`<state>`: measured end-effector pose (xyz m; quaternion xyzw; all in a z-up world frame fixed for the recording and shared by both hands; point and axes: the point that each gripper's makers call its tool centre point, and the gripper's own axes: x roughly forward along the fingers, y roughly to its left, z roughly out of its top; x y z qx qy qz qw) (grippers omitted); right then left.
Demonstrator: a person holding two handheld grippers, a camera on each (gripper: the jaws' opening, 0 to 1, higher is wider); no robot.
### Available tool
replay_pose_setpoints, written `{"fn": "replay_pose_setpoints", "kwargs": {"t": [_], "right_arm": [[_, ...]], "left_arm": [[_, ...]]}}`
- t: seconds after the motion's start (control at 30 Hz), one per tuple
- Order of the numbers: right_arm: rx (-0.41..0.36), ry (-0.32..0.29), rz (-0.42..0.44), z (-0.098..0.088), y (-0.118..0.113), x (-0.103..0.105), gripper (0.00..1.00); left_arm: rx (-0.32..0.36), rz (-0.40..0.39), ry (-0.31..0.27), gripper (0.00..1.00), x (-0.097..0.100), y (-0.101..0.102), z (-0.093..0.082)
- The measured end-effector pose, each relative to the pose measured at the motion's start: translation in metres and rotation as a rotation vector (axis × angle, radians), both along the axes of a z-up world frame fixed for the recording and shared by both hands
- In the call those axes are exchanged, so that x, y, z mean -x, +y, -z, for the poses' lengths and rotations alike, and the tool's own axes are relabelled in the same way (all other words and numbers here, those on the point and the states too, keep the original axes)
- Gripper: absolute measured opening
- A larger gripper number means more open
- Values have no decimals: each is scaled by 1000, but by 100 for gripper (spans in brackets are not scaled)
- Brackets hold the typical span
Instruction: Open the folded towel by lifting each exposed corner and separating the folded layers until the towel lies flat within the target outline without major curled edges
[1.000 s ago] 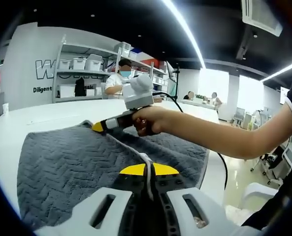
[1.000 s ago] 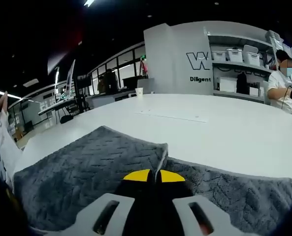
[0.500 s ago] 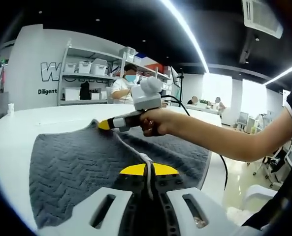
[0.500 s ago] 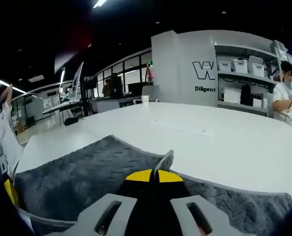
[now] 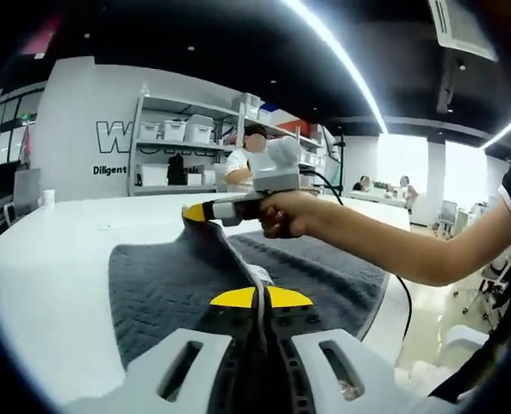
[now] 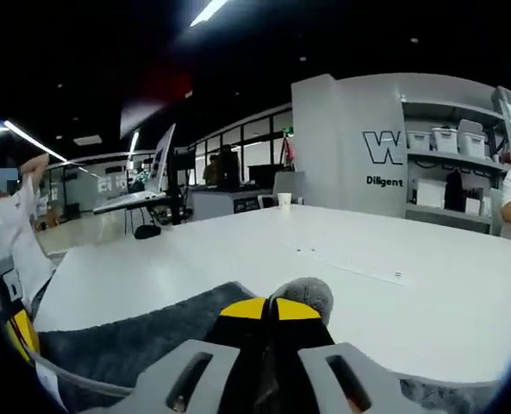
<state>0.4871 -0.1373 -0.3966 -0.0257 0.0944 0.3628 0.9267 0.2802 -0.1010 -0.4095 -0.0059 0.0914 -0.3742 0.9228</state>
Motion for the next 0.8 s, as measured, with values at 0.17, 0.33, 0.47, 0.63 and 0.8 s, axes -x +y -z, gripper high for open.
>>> {"fn": "replay_pose_setpoints", "kwargs": {"t": [0.17,0.33,0.47,0.63,0.8], "right_arm": [[-6,-10,-34,-7,18,1,0],[-12,-30,-47,-16,32,0,0],[-30,-40,-52,-23,40,-2,0],[-39,-43,-80,-27,61,0,0],[-47,-49,-115,-32,84,1,0]], "left_arm": [[-7,-26,-18,1,2,12,-3],[-6,-69,-28,1,2,32,-6],[7,-115,-36,1,0,51,-10],[12,-170,-50,1,-1,76,-16],[11,-220,-58,1,-3,99,-19]]}}
